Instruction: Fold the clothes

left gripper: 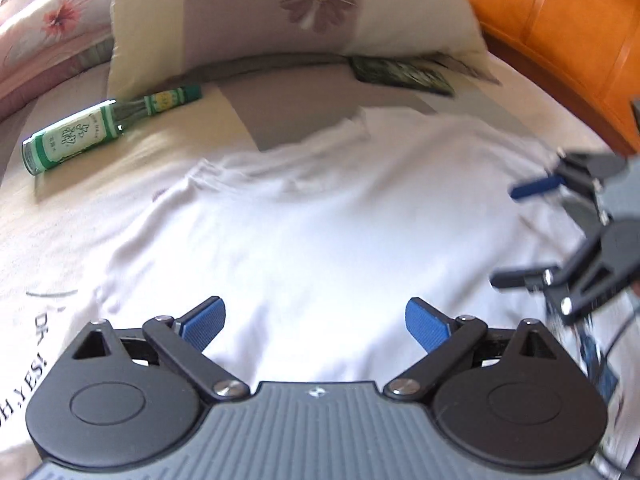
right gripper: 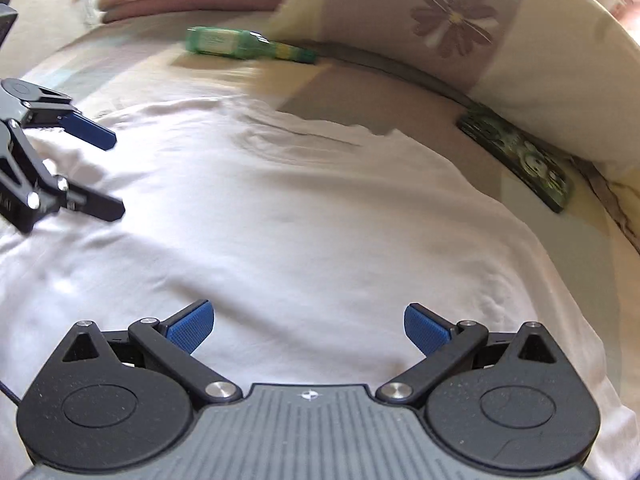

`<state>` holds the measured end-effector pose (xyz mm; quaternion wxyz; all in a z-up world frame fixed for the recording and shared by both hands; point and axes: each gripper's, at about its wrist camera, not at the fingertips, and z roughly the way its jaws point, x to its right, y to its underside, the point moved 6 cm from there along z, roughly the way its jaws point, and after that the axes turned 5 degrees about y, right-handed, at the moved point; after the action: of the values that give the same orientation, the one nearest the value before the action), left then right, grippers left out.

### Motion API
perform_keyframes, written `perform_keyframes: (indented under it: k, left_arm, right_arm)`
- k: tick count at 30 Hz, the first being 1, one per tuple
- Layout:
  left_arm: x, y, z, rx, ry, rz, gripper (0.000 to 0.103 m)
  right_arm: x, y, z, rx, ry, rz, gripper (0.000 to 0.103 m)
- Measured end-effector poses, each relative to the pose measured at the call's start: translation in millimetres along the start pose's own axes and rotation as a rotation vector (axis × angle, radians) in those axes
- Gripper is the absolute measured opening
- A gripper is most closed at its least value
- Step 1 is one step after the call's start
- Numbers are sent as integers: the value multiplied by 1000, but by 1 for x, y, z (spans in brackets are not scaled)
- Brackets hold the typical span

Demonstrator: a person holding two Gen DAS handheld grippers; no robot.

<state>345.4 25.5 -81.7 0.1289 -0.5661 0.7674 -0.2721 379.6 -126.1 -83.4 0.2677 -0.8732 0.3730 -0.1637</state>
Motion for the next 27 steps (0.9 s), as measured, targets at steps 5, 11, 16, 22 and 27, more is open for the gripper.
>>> perform_keyframes:
  k: [5,11,16,22,27]
  left_arm:
    - [16,29,7,-26,3,71,96]
    - [-23,71,-4,-100,-68,-87,97]
    - [-37,89,-30,-144,-114,-129,96]
    - [-15,47,-19,-22,-61,-56,96]
    - [-38,29,23,-21,-70,-102,97]
  right_arm:
    - [-30,7,1,64,-44,-155,103]
    - [-1,29,6,-21,-61,-56,103]
    - [23,55,-6,-53,-25,-15,103]
    - [19,55,-2,-40,33,39,103]
    - [19,56,-2,-25,46,52,103]
